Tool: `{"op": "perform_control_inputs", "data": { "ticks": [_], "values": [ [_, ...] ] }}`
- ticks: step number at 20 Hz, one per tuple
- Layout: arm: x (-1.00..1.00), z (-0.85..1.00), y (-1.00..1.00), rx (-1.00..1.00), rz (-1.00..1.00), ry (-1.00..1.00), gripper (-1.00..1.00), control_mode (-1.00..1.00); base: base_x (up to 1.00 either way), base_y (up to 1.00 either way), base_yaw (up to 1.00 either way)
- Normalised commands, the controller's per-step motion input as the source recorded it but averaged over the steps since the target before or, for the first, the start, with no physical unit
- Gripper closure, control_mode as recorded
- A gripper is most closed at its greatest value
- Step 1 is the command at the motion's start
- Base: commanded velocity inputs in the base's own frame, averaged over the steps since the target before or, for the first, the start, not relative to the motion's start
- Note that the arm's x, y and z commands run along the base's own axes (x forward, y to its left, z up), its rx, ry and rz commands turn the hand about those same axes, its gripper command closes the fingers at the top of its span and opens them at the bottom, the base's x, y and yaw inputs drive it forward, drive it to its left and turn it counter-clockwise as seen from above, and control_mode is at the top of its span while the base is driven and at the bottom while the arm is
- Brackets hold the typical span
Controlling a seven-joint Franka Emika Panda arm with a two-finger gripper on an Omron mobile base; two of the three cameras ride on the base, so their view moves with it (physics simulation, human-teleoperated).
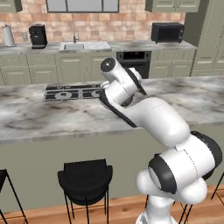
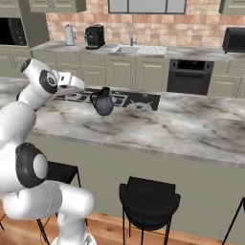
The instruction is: Move the pork loin and apricot from the second highest shelf to the top shelf to make space. Then, place the pitcher from the counter on the cleared second highest shelf.
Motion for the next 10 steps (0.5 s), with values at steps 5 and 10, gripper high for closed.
{"op": "perform_control_inputs", "data": {
  "ticks": [5,10],
  "values": [
    [0.52,-0.27,0.0,0.13,-0.38,0.02,-1.0,-1.0,0.0,0.0,0.0],
    [0.51,-0.02,-0.01,0.26,-0.12,0.06,-1.0,-1.0,0.0,0.0,0.0]
  ]
}}
